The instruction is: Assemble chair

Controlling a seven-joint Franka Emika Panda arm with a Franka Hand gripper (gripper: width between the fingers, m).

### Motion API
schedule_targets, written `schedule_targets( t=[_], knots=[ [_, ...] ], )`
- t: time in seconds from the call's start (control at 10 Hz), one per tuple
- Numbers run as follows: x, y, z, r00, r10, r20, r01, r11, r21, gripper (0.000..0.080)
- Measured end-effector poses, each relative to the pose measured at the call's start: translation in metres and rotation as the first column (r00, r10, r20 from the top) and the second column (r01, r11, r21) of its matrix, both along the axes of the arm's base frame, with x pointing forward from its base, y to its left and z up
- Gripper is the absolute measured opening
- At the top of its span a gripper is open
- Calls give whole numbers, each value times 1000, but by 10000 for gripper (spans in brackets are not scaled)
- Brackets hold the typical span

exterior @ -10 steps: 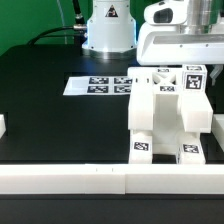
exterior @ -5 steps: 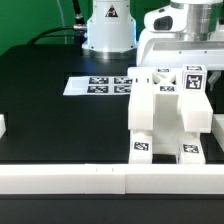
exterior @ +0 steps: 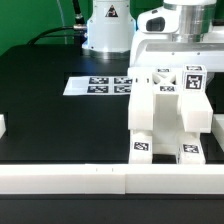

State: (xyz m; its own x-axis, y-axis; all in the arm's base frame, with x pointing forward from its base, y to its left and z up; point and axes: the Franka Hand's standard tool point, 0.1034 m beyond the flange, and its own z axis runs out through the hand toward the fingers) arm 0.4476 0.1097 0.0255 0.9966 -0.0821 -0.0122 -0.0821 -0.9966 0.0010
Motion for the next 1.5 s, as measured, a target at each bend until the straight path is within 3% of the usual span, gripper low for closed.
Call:
schedule_targets(
  t=[0.7,1.3,1.5],
  knots=[
    [0,0,-1,1000,0,-1,0,1000,0,649],
    [-9,-3,-11,1000,0,-23,0,1000,-10,649],
    [-9,-3,-11,1000,0,-23,0,1000,-10,377]
  ],
)
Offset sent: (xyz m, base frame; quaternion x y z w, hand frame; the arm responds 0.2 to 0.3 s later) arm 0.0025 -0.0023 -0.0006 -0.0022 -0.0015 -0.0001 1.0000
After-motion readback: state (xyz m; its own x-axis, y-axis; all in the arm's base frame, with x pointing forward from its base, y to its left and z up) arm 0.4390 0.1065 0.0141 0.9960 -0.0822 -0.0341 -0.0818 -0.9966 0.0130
